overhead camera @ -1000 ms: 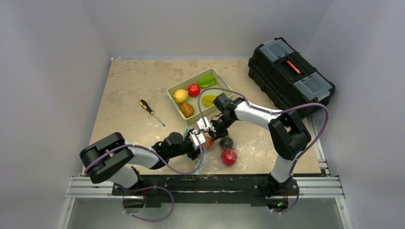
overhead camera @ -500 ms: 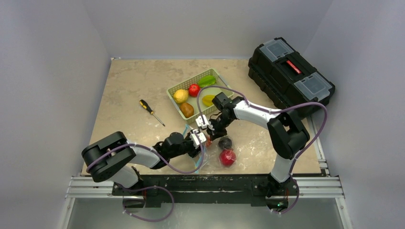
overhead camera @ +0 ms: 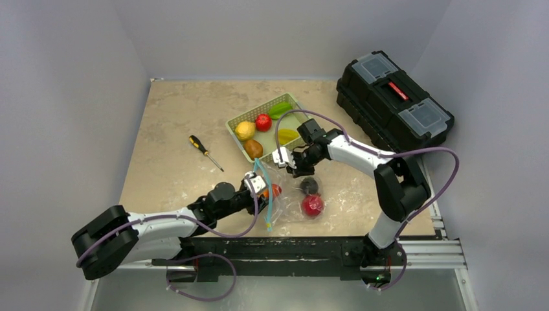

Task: Open the zip-top bag and remove the fake food
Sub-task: Pick up the fake fruit from the zipper food storage bag.

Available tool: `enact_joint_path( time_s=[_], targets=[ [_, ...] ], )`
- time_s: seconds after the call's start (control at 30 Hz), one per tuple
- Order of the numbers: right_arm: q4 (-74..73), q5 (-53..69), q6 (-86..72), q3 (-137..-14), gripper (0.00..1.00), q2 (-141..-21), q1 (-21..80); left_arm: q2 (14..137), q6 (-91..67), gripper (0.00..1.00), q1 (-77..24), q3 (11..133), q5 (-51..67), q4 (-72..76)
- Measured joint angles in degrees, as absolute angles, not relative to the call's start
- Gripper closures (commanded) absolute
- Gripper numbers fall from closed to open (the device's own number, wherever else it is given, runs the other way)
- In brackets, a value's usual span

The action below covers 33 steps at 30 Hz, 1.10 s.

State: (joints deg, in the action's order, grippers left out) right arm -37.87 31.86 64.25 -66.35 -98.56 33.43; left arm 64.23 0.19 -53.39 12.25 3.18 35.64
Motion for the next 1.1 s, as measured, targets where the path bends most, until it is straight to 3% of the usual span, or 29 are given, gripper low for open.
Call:
enact_joint_path(
  time_s=[0.63, 0.87, 1.1],
  targets=[
    [-36.34, 29.41, 64.51, -65.21, 0.96, -96.25, 31.05, 49.23, -15.53, 1.0, -49.63, 17.74, -2.96, 7.42],
    [-36.34, 29.39, 64.51, -65.21, 0.95, -96.25, 31.05, 45.93, -22.41, 1.0, -40.69, 20.67, 3.33, 0.3],
    [-36.32, 29.34, 64.51, -65.21, 0.96, -96.25, 31.05, 44.1, -25.1, 1.0, -38.94, 25.3, 6.24, -6.7]
  ],
)
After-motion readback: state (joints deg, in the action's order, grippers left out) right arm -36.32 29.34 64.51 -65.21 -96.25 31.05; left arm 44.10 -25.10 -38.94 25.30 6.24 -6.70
